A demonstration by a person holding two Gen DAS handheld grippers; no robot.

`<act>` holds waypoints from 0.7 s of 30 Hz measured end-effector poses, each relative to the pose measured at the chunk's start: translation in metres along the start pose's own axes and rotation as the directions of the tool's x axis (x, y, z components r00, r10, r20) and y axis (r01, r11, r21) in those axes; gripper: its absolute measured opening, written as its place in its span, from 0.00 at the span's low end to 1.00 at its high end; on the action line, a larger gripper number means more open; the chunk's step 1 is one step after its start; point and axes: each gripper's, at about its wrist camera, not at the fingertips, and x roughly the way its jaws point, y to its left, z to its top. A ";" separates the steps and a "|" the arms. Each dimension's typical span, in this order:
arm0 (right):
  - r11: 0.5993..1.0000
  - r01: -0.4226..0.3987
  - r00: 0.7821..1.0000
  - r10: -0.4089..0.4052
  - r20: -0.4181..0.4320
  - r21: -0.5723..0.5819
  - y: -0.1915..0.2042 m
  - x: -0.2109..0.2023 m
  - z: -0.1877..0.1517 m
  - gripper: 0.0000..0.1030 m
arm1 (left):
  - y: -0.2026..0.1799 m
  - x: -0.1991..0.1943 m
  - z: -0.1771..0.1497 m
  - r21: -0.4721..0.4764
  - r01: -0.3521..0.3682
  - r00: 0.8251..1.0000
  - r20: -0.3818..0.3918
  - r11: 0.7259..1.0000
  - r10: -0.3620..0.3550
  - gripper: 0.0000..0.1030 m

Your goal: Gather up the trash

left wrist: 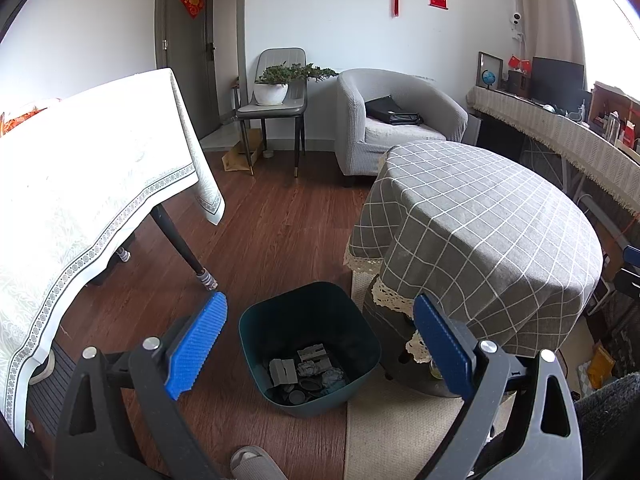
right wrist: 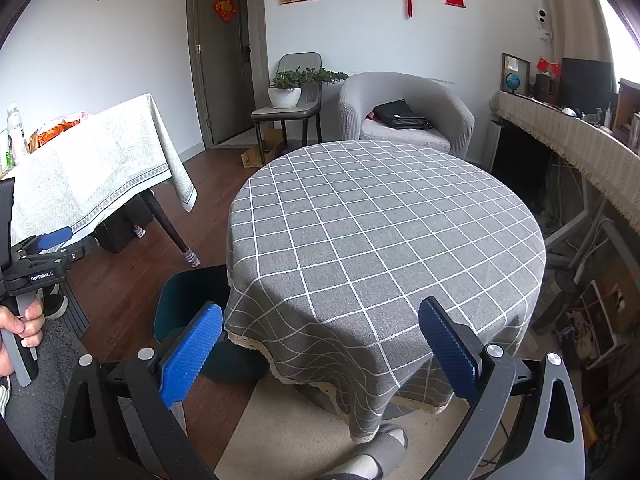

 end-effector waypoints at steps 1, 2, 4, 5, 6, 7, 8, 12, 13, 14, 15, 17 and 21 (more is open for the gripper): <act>1.000 0.000 1.000 0.000 0.000 0.000 0.000 0.000 0.000 0.97 | 0.000 0.000 0.000 0.000 -0.001 1.000 0.000 1.000 0.001 0.93; 1.000 0.000 1.000 0.000 0.000 0.000 0.000 0.000 0.000 0.97 | 0.000 0.000 0.000 0.000 0.001 1.000 0.000 1.000 -0.001 0.93; 1.000 -0.001 1.000 0.001 0.001 0.000 0.000 0.000 0.000 0.97 | -0.001 0.000 -0.001 0.001 0.001 1.000 0.000 1.000 -0.001 0.93; 1.000 0.000 1.000 0.000 0.001 0.000 0.000 0.000 0.000 0.97 | -0.001 0.000 0.000 0.000 0.001 1.000 0.000 1.000 -0.001 0.93; 1.000 0.000 1.000 0.000 0.001 0.000 0.000 0.000 0.000 0.97 | -0.001 0.000 0.000 0.000 0.001 1.000 0.000 1.000 -0.001 0.93; 1.000 0.000 1.000 0.000 0.001 0.000 0.000 0.000 0.000 0.97 | -0.001 0.000 0.000 0.001 0.000 1.000 0.000 1.000 0.000 0.93; 1.000 0.000 1.000 0.000 0.001 0.000 0.000 0.000 0.000 0.97 | -0.001 0.000 0.000 0.001 0.000 1.000 0.000 1.000 0.000 0.93; 1.000 0.000 1.000 0.000 0.000 0.000 0.000 0.000 0.000 0.97 | -0.001 0.000 0.000 0.001 0.000 1.000 -0.001 1.000 0.000 0.93; 1.000 0.000 1.000 0.000 0.000 0.000 0.000 0.000 0.000 0.97 | -0.001 0.000 0.000 0.001 0.000 1.000 -0.001 1.000 0.000 0.93; 1.000 0.000 1.000 0.000 0.000 0.000 0.000 0.000 0.000 0.97 | -0.001 0.000 0.000 0.001 0.000 1.000 -0.001 1.000 0.000 0.93; 1.000 0.000 1.000 0.000 0.000 0.000 0.000 0.000 0.000 0.97 | -0.001 0.000 0.000 0.001 0.000 1.000 -0.001 1.000 0.000 0.93; 1.000 0.000 1.000 0.000 -0.001 0.000 0.000 0.000 0.000 0.97 | -0.001 0.000 0.000 0.001 0.001 1.000 -0.001 1.000 -0.001 0.93; 1.000 0.000 1.000 0.000 -0.001 0.000 0.000 0.000 0.000 0.97 | -0.002 0.000 -0.001 0.001 0.004 1.000 -0.002 1.000 -0.004 0.93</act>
